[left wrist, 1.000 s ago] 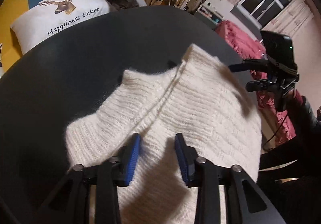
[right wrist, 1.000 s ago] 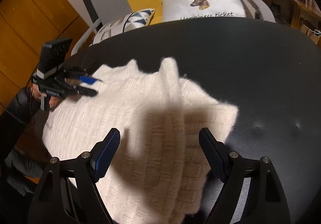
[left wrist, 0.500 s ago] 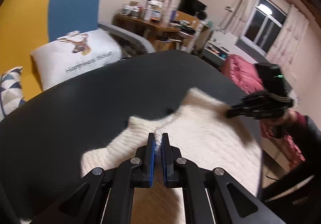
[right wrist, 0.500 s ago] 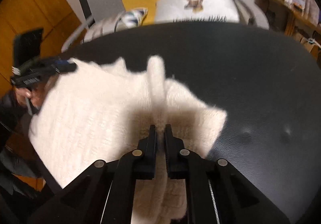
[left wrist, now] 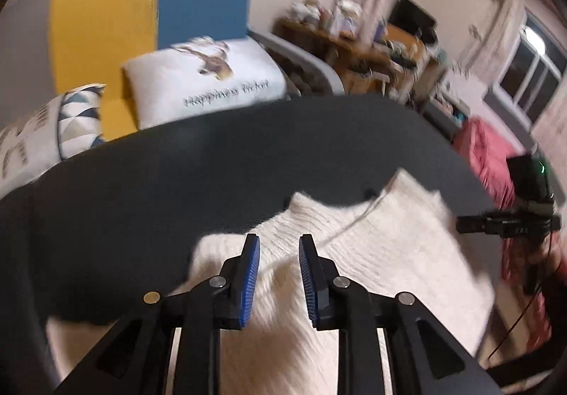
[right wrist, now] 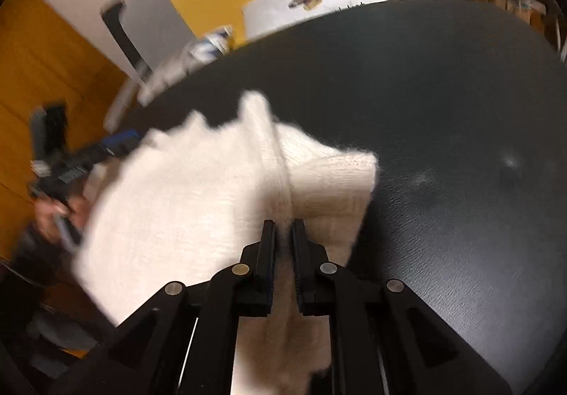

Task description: Fold clothes

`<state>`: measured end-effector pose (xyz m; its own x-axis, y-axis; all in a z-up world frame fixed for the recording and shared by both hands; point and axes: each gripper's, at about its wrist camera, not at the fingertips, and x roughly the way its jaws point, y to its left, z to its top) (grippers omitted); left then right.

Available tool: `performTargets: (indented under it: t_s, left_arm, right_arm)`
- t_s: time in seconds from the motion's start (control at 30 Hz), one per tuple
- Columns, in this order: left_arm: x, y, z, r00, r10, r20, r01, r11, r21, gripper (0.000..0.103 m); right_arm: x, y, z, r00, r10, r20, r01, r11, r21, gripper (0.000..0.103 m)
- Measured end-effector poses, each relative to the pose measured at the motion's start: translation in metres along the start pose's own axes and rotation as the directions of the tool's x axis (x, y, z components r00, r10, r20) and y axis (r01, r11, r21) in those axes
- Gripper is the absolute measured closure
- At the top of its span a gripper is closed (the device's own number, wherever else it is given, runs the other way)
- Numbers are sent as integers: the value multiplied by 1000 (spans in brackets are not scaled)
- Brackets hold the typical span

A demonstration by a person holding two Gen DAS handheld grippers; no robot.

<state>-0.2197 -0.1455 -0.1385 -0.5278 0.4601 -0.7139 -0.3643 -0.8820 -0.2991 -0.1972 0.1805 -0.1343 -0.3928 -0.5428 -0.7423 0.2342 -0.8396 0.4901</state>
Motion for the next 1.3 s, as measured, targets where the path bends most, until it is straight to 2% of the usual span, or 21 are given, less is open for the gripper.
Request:
performTargets:
  t_s: [0.07, 0.13, 0.27, 0.43, 0.57, 0.77, 0.87, 0.93, 1.0, 1.1, 1.23, 1.3]
  left_arm:
    - [-23, -4, -15, 999, -42, 32, 43, 999, -25, 78]
    - [-37, -15, -39, 997, -77, 30, 78, 997, -29, 78]
    - [-42, -37, -80, 995, -98, -20, 98, 995, -34, 78]
    - [-42, -62, -109, 992, -113, -50, 112, 993, -22, 78]
    - [-41, -97, -112, 992, -112, -62, 117, 990, 75, 78]
    - [-23, -131, -107, 987, -132, -87, 144, 978, 150, 78]
    - [-14, -135, -103, 986, -139, -88, 152, 976, 155, 78]
    - [-8, -138, -100, 986, -144, -88, 156, 975, 158, 78]
    - [-6, -137, -98, 986, -148, -83, 159, 975, 157, 78]
    - [-4, -136, -95, 985, -153, -75, 163, 975, 154, 78]
    - [1, -137, -93, 983, -167, -79, 177, 973, 151, 78]
    - [5, -139, -94, 982, -165, -88, 177, 972, 155, 78]
  right_arm:
    - [-19, 2, -11, 997, 75, 18, -75, 997, -13, 92]
    - [-32, 6, -30, 991, 134, -5, -134, 990, -44, 91]
    - [-32, 8, -75, 979, 171, -107, -179, 981, -77, 91]
    - [-30, -4, -96, 975, 178, -137, -188, 980, -67, 91]
    - [-30, -8, -89, 972, 206, -112, -215, 974, -76, 91]
    - [-11, -14, -79, 952, 268, -150, -279, 958, -61, 91]
    - [-3, -13, -76, 937, 303, -175, -318, 946, -62, 80]
    - [1, -11, -78, 925, 319, -206, -339, 939, -65, 62]
    - [6, -8, -79, 916, 329, -231, -352, 934, -62, 55]
    - [0, -8, -79, 929, 292, -227, -319, 943, -91, 55]
    - [-8, -22, -74, 930, 334, -152, -345, 937, -52, 55]
    - [-5, -26, -73, 927, 341, -157, -352, 935, -45, 55]
